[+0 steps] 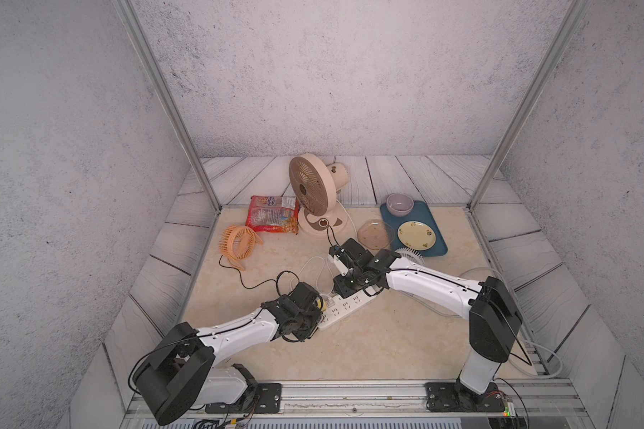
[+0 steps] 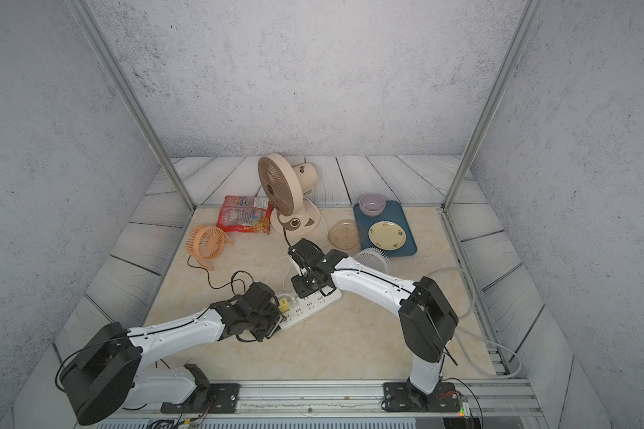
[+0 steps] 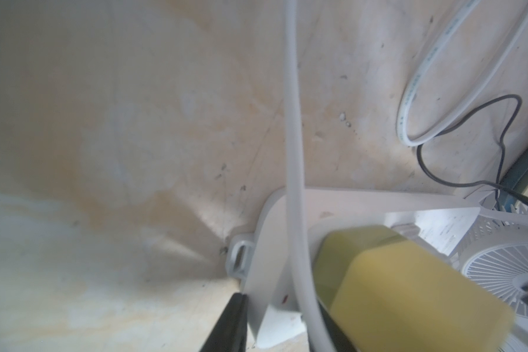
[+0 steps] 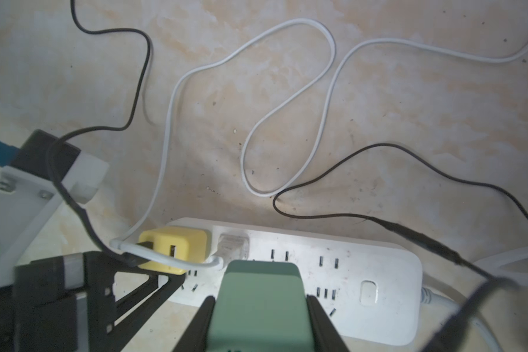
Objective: Unplug the desk fan from the power strip
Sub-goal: Remove the plug from the socket, then place the plug at the center of the board.
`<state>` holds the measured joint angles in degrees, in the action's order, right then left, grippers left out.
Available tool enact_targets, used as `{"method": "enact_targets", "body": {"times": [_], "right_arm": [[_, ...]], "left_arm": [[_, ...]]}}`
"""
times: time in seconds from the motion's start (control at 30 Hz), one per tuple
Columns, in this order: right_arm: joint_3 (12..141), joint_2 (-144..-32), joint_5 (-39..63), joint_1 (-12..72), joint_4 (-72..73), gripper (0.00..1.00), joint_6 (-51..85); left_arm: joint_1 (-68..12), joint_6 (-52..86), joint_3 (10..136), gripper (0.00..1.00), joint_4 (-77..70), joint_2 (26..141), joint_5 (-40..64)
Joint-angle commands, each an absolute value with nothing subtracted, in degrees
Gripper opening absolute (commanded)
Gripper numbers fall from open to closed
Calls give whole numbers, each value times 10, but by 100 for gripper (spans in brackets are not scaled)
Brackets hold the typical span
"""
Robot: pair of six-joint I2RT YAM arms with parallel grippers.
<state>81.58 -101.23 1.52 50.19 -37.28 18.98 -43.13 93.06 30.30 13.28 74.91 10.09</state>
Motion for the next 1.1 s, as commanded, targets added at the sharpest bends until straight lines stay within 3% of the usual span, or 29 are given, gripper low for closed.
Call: {"method": "enact_targets", "body": {"times": [0.0, 0.53, 1.07], "right_arm": [[841, -999, -3, 482, -385, 28, 196], [942, -1054, -15, 341, -373, 28, 168], [910, -1149, 75, 324, -340, 32, 168]], "left_arm": [[-435, 950, 219, 36, 347, 800, 100], [-440, 943, 203, 37, 338, 800, 101], [-441, 942, 205, 37, 347, 785, 94]]}}
